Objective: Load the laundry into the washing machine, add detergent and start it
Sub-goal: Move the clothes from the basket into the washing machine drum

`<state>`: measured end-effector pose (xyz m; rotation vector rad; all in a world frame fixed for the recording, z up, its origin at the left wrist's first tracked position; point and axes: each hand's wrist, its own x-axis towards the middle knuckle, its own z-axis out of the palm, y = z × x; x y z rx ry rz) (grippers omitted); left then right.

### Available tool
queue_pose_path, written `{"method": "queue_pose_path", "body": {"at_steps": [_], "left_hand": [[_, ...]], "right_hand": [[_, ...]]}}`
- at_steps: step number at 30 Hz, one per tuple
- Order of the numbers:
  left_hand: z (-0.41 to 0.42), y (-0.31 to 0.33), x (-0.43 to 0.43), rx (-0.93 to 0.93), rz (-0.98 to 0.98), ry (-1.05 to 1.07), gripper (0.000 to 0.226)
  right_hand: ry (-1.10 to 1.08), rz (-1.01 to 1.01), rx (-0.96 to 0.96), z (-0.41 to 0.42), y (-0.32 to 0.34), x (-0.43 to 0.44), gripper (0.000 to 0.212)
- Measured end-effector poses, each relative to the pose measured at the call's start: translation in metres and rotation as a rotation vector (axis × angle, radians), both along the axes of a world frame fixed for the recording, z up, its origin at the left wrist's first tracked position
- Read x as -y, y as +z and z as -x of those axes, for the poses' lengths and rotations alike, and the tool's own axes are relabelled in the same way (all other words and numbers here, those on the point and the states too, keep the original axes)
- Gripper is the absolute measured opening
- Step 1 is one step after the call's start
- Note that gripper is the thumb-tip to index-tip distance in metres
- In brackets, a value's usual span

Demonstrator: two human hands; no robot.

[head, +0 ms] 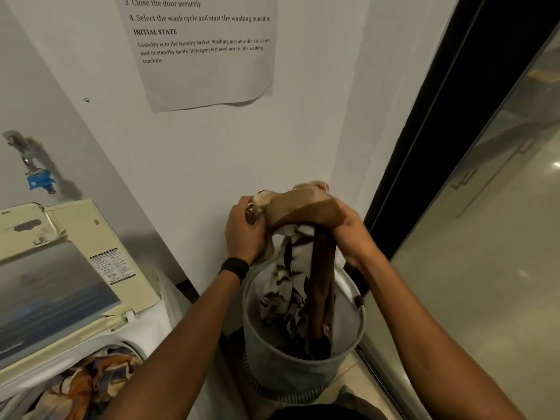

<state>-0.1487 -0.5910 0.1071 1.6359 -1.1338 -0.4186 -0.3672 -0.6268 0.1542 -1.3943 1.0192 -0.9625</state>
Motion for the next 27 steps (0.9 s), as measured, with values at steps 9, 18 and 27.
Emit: {"method": "queue_pose_path", "body": {"at_steps": [9, 18, 27], "left_hand": [[0.045, 0.017, -0.018, -0.355, -0.009, -0.581, 0.089], [0.035, 0.014, -0.004, -0.702, 0.035, -0.118, 0.048], [0.019, 0.014, 0.017, -0.249, 0.072, 0.137, 0.047]], "right_hand": [[-0.077, -0.193, 0.008, -0.035, -0.003, 0.008, 0.029], [0.238, 0.005, -0.130, 0.013, -0.014, 0.008, 0.061], [0.330, 0.054, -0.574, 0.005, -0.075, -0.020, 0.027]]}}
